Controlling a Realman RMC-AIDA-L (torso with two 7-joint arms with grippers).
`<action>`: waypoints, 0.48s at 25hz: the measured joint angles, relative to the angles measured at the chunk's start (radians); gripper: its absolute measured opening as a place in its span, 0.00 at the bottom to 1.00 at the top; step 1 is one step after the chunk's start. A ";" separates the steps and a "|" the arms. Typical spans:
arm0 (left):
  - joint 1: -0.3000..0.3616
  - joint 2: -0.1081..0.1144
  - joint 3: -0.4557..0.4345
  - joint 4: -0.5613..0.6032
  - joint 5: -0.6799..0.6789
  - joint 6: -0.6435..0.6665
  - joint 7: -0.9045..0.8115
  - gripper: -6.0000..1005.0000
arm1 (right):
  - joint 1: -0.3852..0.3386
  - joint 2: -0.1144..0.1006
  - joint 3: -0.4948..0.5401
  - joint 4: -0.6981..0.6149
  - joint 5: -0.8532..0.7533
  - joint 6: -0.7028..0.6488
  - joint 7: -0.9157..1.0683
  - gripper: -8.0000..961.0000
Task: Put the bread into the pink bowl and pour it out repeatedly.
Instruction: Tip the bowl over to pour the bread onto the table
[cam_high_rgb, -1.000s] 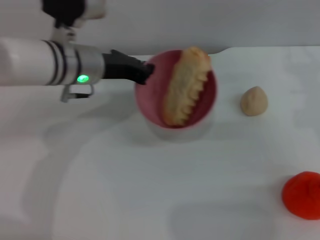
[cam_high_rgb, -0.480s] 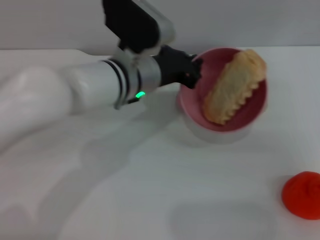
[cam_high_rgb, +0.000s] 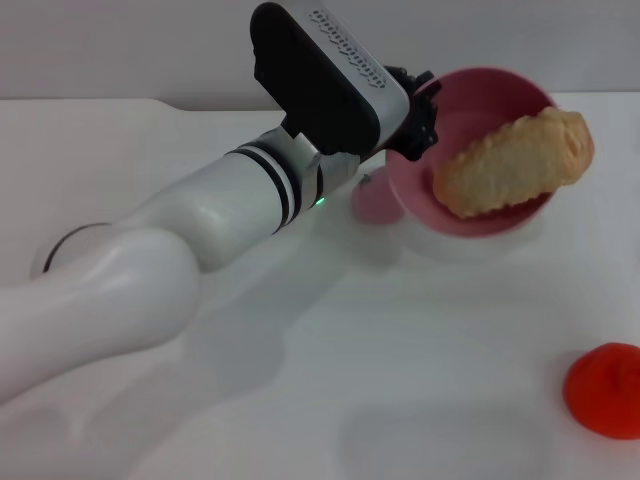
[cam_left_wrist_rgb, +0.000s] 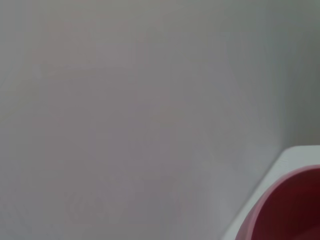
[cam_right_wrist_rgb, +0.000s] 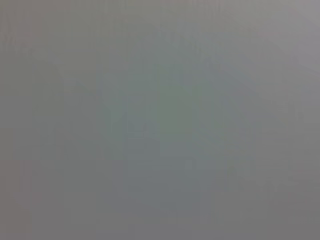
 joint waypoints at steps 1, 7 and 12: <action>0.000 0.000 0.010 -0.003 0.000 -0.024 0.011 0.05 | 0.000 0.000 -0.003 -0.001 -0.001 0.000 0.006 0.46; -0.006 -0.001 0.057 -0.023 0.026 -0.123 0.044 0.05 | 0.000 0.000 -0.022 -0.004 -0.002 -0.001 0.024 0.45; -0.007 -0.002 0.083 -0.028 0.075 -0.168 0.044 0.05 | 0.001 0.000 -0.036 -0.004 -0.004 -0.009 0.027 0.45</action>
